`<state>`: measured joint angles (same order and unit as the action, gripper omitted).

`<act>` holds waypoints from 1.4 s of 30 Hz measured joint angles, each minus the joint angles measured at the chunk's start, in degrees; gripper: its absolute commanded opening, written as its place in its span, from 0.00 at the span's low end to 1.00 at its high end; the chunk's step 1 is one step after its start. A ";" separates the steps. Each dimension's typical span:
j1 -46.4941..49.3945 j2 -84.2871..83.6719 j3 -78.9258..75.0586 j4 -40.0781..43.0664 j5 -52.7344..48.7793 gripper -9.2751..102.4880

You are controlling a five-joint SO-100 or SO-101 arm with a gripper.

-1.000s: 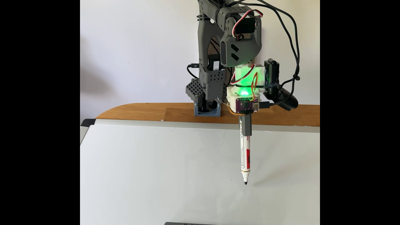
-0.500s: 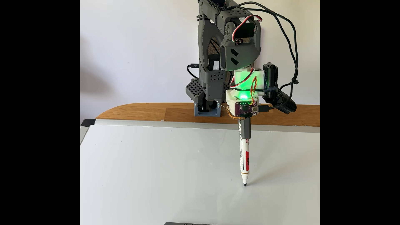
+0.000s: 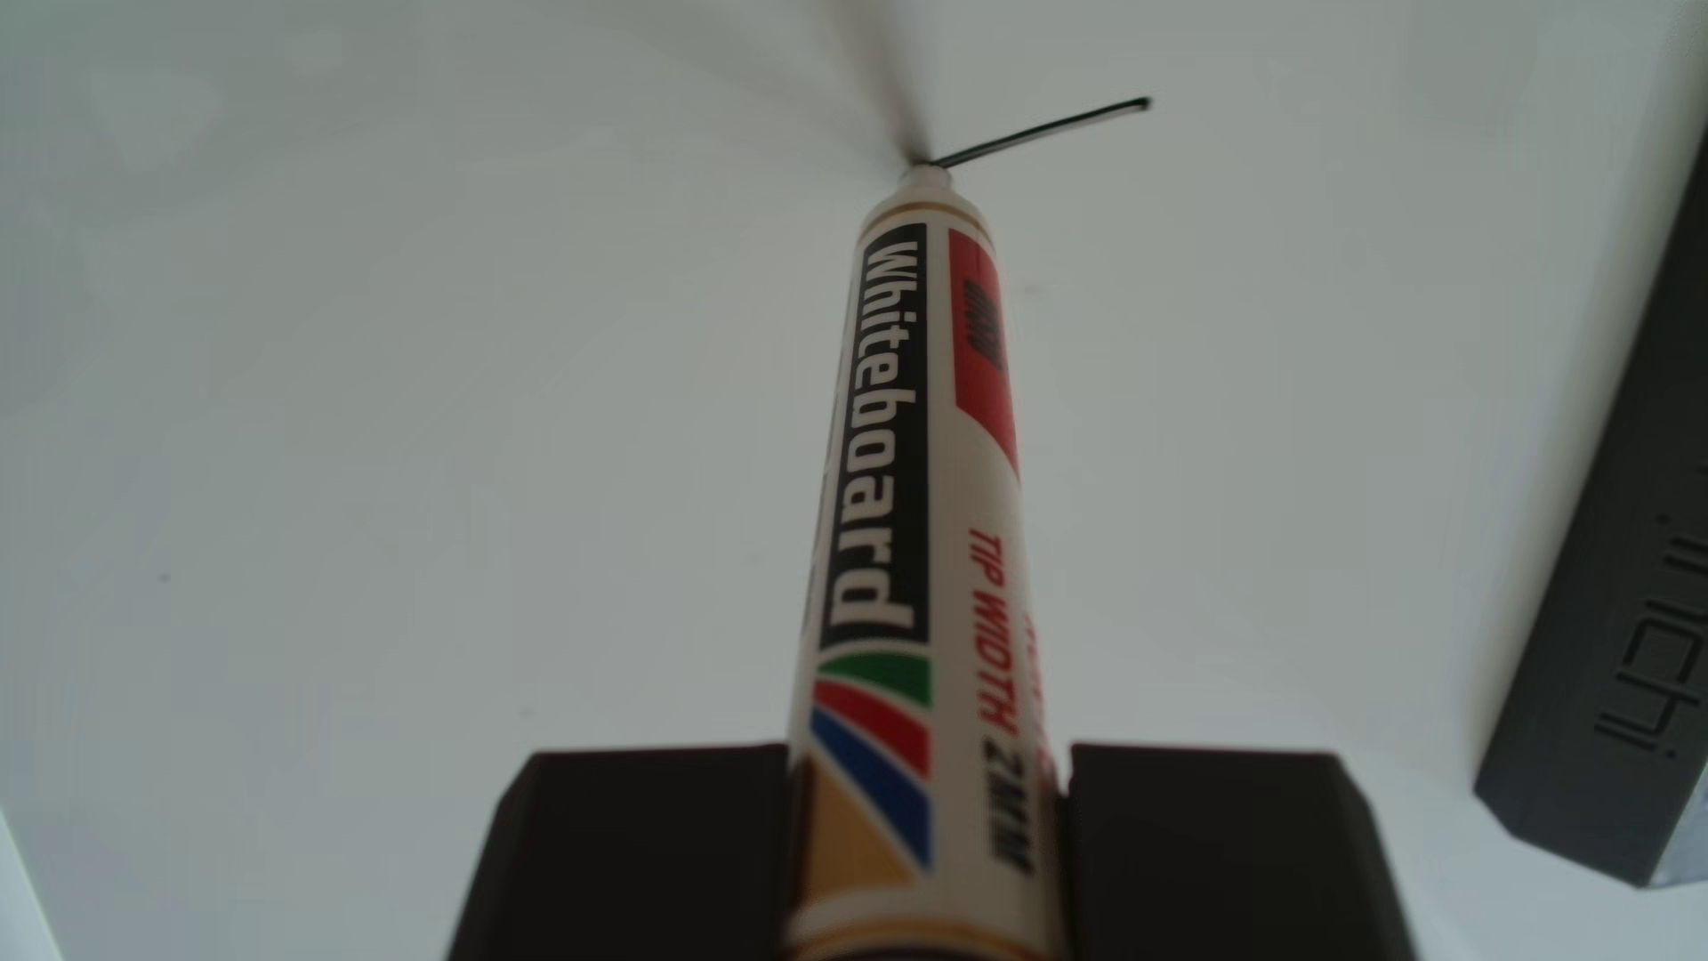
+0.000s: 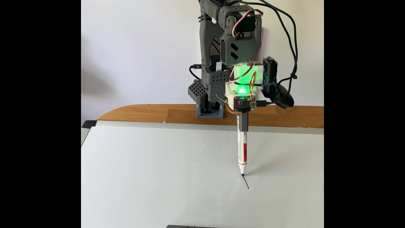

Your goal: Draw a face

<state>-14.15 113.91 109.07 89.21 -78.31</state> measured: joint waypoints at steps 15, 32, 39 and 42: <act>7.29 4.48 -2.11 -6.50 -2.02 0.08; 16.44 2.02 2.99 -8.17 -6.42 0.08; 16.70 2.11 5.54 -8.35 -6.42 0.08; 16.79 2.29 6.33 -8.61 -6.42 0.08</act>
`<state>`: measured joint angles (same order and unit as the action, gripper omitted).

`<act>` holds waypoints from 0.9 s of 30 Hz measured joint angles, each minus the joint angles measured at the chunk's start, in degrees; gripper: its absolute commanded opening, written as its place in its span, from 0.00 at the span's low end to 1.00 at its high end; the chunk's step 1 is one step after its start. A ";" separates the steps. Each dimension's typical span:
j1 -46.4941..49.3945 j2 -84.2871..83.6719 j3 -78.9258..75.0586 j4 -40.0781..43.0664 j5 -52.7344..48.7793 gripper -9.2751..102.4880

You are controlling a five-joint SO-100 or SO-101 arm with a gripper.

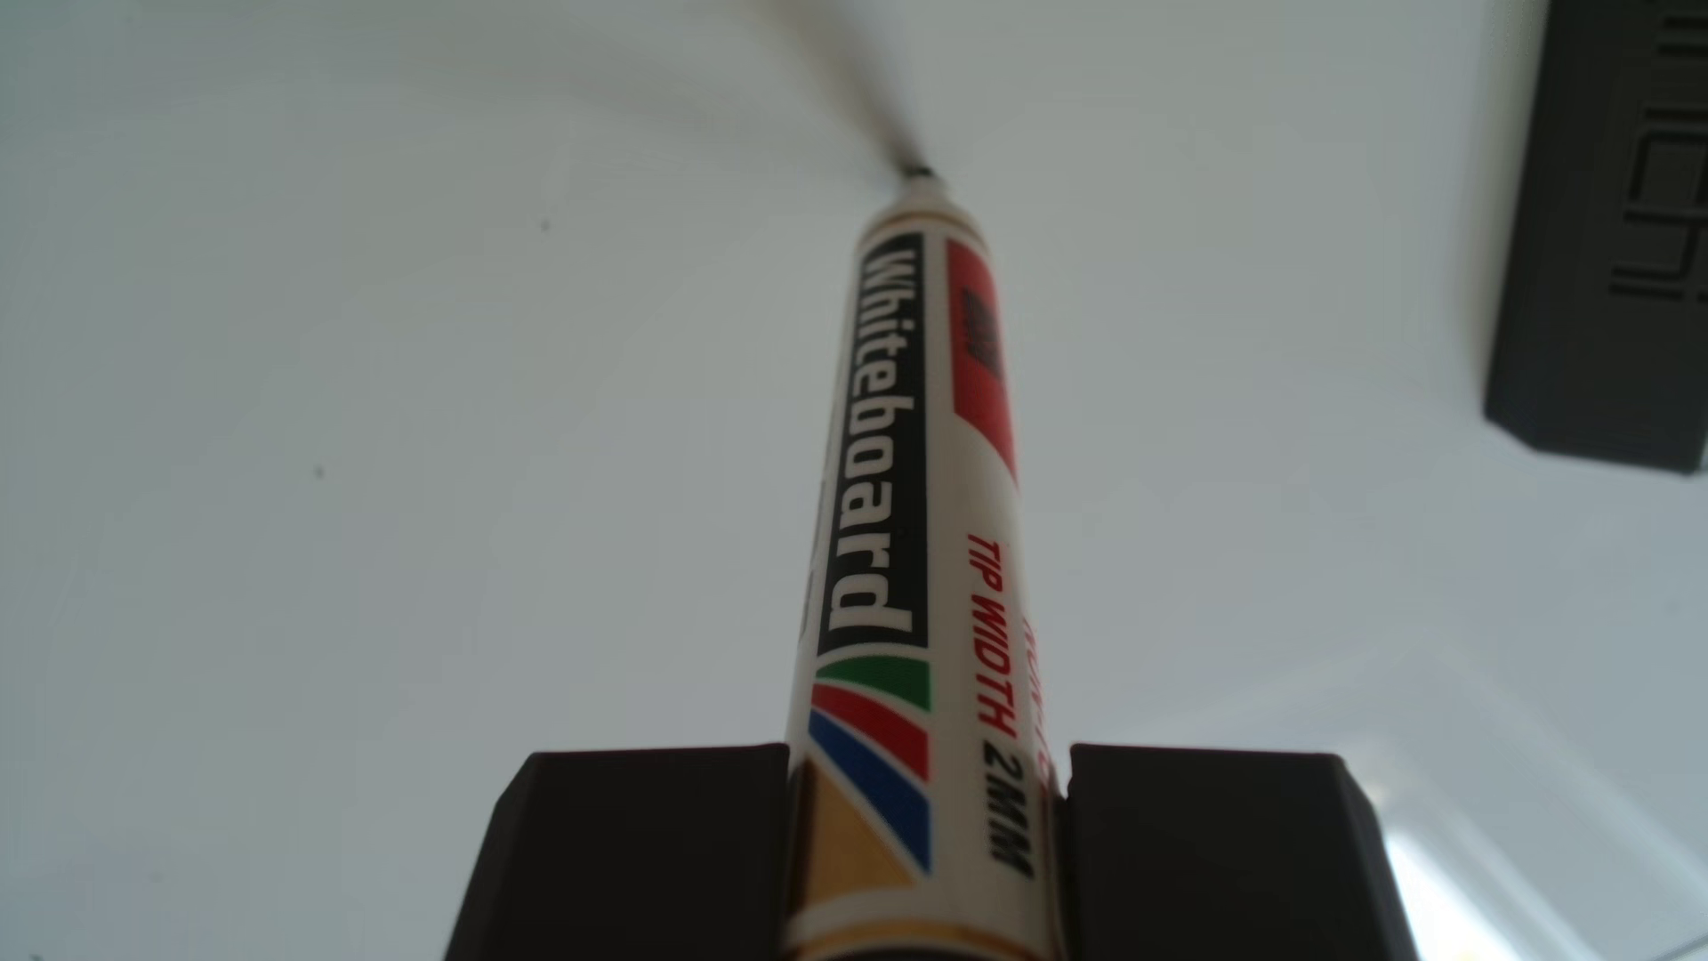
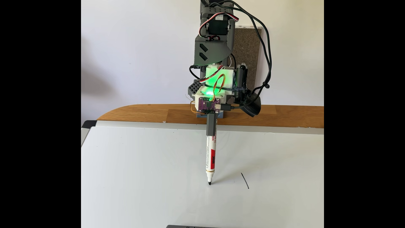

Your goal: Draw a face

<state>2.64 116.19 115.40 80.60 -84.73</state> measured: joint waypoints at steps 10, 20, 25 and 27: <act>0.97 0.70 0.26 4.22 -0.09 0.08; 0.97 5.98 0.88 9.32 0.00 0.08; 0.88 7.56 0.97 10.46 0.00 0.08; 0.88 8.70 1.05 10.46 0.26 0.08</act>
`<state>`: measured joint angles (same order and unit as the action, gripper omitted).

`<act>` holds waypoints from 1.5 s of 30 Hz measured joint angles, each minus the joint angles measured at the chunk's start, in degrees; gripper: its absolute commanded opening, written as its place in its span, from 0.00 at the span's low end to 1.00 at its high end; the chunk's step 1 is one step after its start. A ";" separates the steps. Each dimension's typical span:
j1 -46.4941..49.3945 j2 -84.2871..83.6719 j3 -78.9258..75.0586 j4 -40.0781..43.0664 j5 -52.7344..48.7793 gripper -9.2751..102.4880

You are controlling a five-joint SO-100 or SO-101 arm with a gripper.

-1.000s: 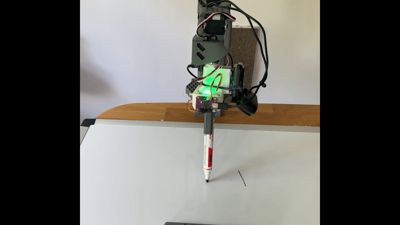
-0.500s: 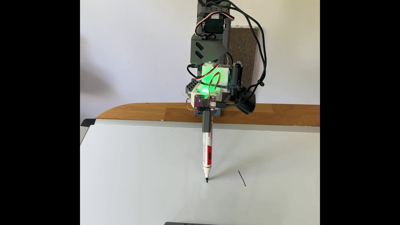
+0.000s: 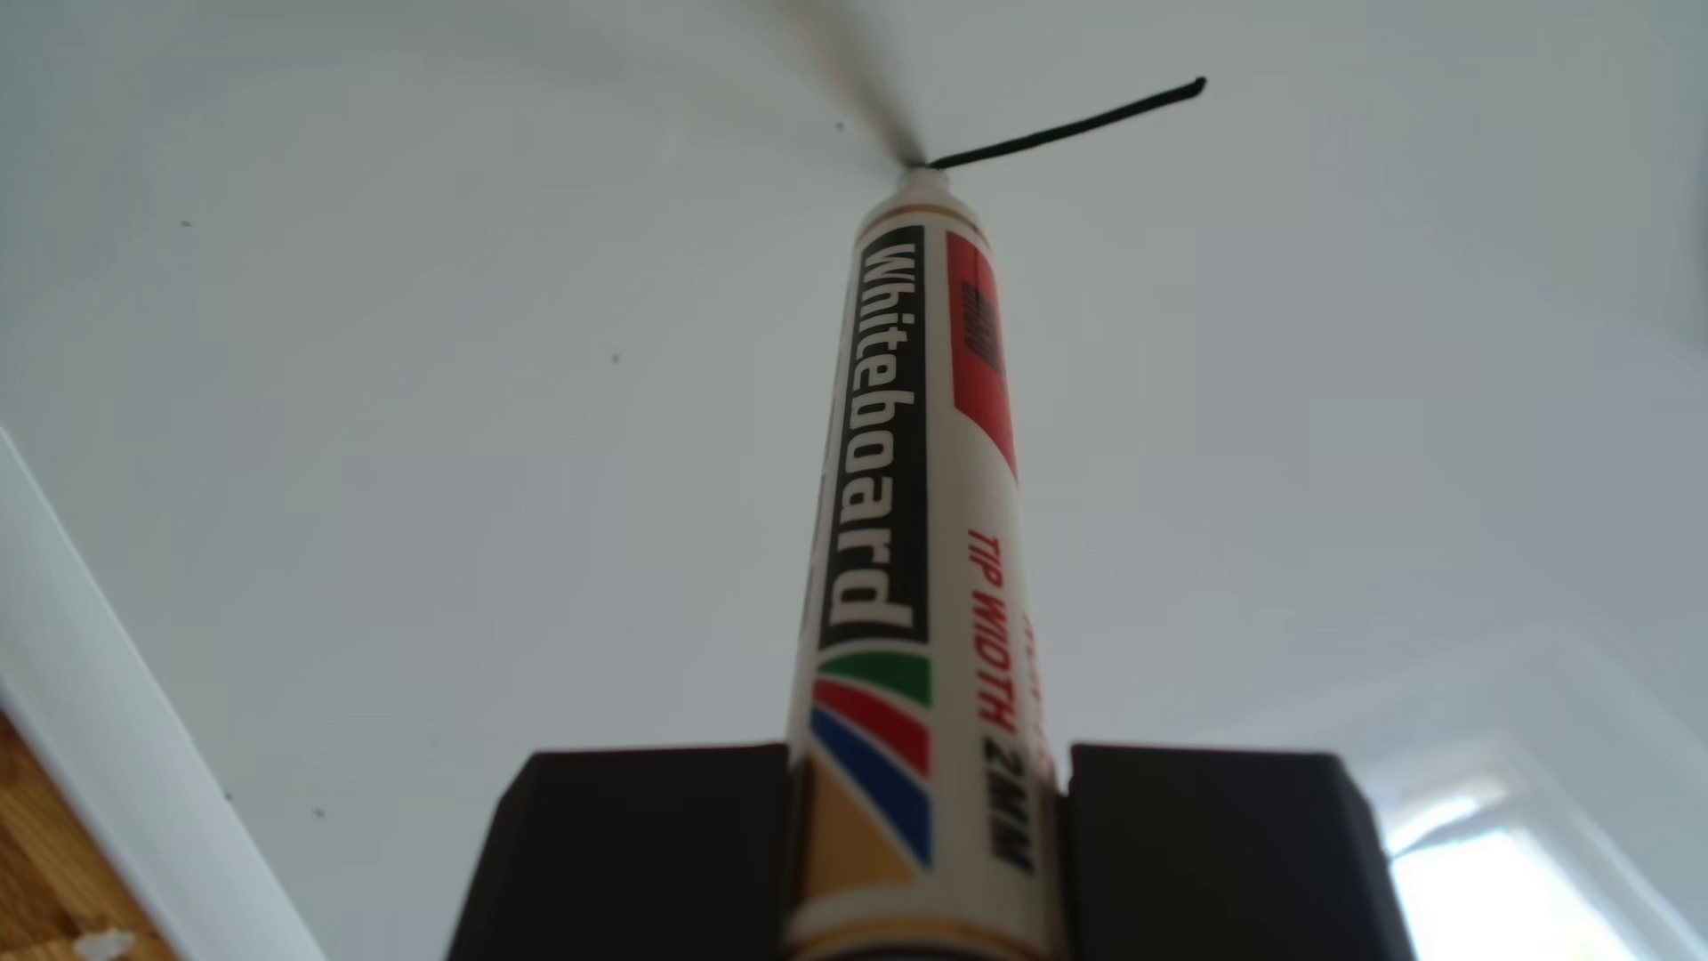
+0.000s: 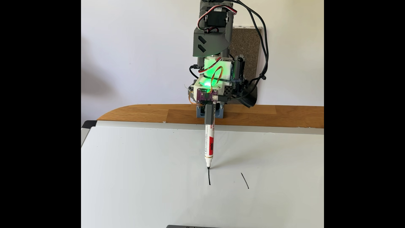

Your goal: Draw a face

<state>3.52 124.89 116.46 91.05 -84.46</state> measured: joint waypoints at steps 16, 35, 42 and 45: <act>-13.36 12.66 -8.09 12.30 53.70 0.08; -33.57 16.35 -3.34 8.09 93.34 0.08; -33.66 12.57 4.13 0.00 93.43 0.08; -33.66 11.60 6.77 -2.64 93.87 0.08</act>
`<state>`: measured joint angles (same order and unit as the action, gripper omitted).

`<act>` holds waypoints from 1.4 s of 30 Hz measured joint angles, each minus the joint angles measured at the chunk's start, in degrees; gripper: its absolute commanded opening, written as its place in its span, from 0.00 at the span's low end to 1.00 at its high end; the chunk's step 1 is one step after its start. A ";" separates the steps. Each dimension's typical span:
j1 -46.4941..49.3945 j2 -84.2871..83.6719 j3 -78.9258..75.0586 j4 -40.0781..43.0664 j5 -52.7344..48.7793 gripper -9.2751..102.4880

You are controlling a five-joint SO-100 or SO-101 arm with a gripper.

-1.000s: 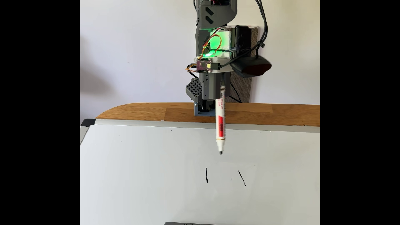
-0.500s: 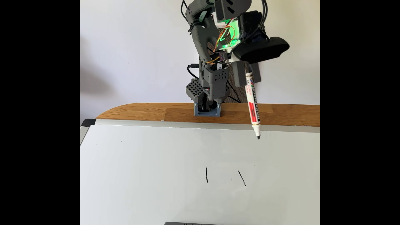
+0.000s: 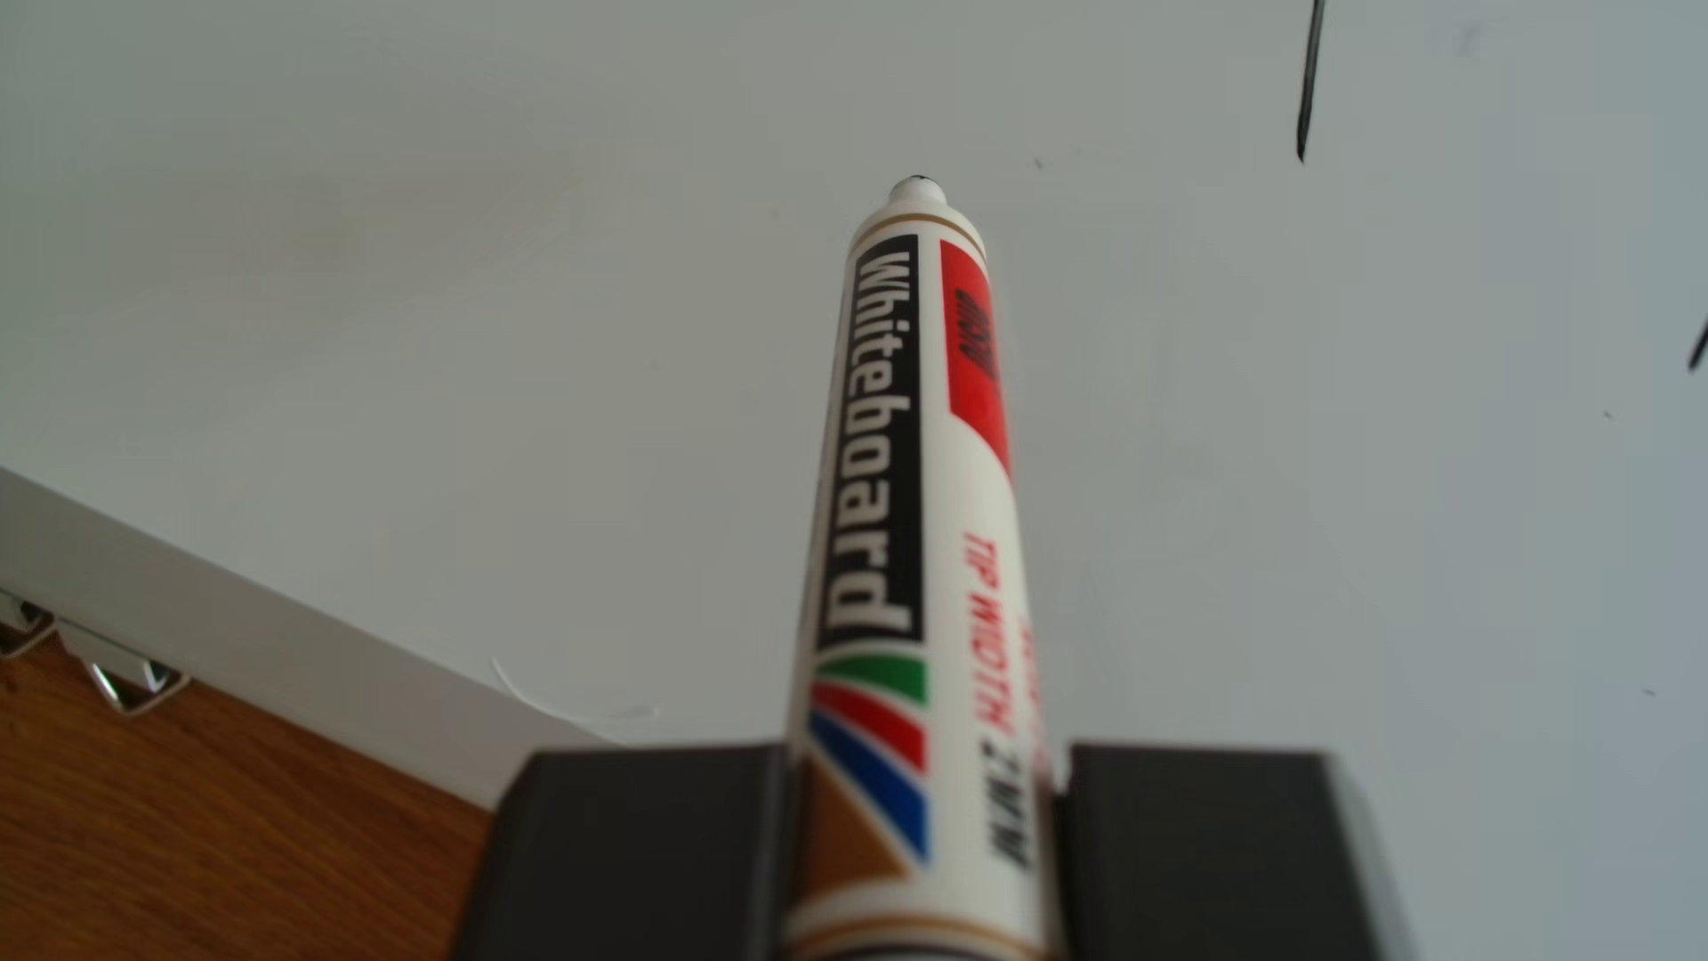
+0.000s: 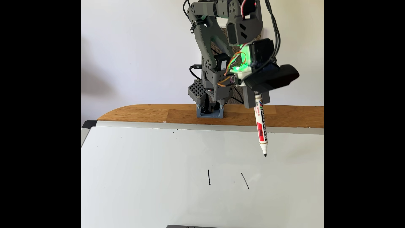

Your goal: Draw a face

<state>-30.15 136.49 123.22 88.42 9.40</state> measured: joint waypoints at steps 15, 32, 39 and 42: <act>7.21 -0.35 6.42 -5.89 -2.11 0.08; 31.38 -0.35 6.42 -5.89 -15.56 0.08; 41.40 -0.26 7.38 -5.98 -21.97 0.08; 44.91 -0.26 7.38 -5.98 -24.35 0.08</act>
<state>14.77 136.23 130.61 82.44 -14.94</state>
